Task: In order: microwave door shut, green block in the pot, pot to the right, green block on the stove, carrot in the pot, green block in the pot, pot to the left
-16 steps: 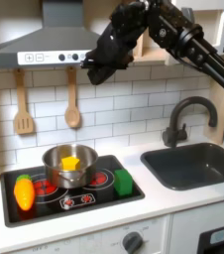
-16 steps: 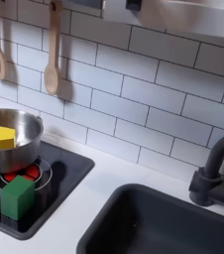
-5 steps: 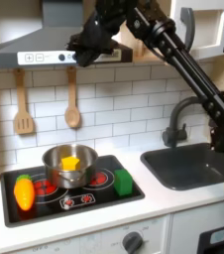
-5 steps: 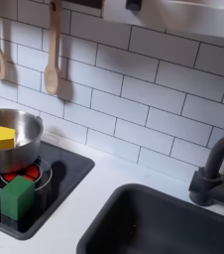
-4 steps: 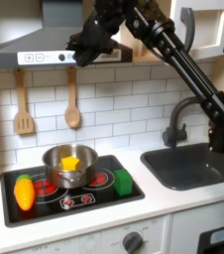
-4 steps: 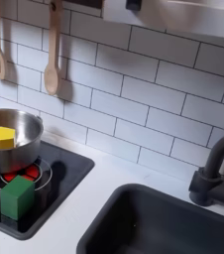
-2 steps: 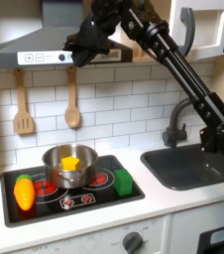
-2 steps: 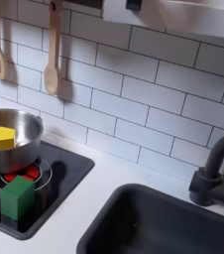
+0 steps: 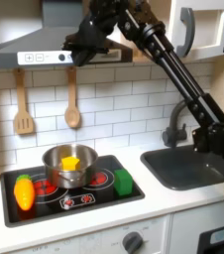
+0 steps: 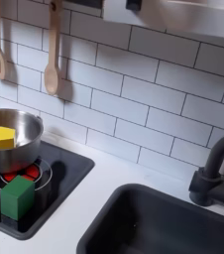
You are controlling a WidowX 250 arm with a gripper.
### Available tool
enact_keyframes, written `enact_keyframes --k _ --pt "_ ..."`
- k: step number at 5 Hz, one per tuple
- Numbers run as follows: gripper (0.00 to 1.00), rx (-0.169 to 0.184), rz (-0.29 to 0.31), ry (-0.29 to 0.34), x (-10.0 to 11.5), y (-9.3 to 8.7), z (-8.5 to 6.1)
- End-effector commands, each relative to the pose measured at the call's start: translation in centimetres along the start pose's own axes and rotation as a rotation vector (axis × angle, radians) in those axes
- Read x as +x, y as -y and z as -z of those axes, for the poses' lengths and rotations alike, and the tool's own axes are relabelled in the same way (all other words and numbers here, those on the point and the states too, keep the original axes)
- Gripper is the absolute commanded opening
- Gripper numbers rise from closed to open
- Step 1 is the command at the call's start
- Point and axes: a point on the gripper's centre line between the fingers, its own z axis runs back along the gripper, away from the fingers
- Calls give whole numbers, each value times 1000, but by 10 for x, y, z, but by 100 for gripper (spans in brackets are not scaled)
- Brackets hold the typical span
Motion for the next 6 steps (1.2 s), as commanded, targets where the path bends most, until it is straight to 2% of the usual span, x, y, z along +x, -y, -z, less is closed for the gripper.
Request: enact_keyframes --k 1,4,5,6 --pt "0 -4 8 -2 1 1 2" --pt "0 -7 13 -3 -1 0 -3" --pt "0 -18 13 -28 -9 2 2" --pt "0 -25 18 -35 -14 4 0"
